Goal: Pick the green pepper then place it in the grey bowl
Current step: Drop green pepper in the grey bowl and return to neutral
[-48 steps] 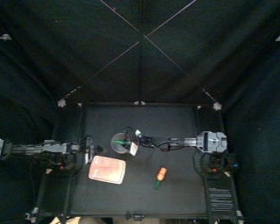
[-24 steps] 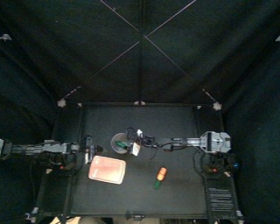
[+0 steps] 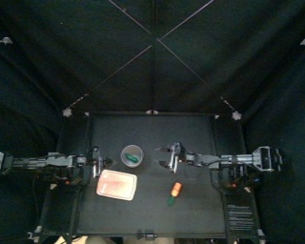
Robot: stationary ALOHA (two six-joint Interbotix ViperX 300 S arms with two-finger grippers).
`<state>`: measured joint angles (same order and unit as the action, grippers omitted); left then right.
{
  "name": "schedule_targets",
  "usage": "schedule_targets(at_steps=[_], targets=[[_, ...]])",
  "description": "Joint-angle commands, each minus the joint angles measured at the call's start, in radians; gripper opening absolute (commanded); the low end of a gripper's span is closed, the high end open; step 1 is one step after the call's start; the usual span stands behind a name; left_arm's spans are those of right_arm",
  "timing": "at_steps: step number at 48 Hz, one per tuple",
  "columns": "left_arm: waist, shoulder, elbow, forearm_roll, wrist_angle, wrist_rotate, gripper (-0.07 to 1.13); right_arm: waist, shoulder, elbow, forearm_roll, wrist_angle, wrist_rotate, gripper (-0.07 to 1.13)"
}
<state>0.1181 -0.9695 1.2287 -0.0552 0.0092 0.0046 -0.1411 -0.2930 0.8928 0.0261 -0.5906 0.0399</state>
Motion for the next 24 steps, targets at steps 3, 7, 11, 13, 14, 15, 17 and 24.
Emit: schedule_targets(at_steps=[3,7,11,13,14,15,17,24], targets=[[0.018,0.003,-0.026,0.021,-0.083,0.002,0.02,0.002,-0.071,0.072,-0.005,-0.046,-0.002,0.94],[0.018,0.002,-0.021,0.026,-0.115,0.002,0.02,0.003,-0.081,0.094,-0.005,-0.046,-0.003,0.94],[0.018,0.002,-0.015,0.029,-0.141,0.002,0.02,0.003,-0.083,0.107,-0.015,-0.046,-0.006,0.94],[0.02,0.002,-0.012,0.031,-0.146,0.002,0.02,0.003,-0.083,0.112,-0.023,-0.044,-0.006,0.94],[0.018,0.002,-0.012,0.031,-0.147,0.002,0.02,0.003,-0.083,0.117,-0.026,-0.046,-0.006,0.94],[0.02,0.002,-0.012,0.031,-0.149,0.002,0.02,0.003,-0.083,0.118,-0.031,-0.044,-0.006,0.94],[0.021,0.002,-0.009,0.031,-0.149,0.002,0.02,0.002,-0.083,0.121,-0.04,-0.044,-0.003,0.94],[0.023,0.002,-0.009,0.031,-0.149,0.0,0.02,0.003,-0.083,0.124,-0.049,-0.044,-0.002,0.94]])
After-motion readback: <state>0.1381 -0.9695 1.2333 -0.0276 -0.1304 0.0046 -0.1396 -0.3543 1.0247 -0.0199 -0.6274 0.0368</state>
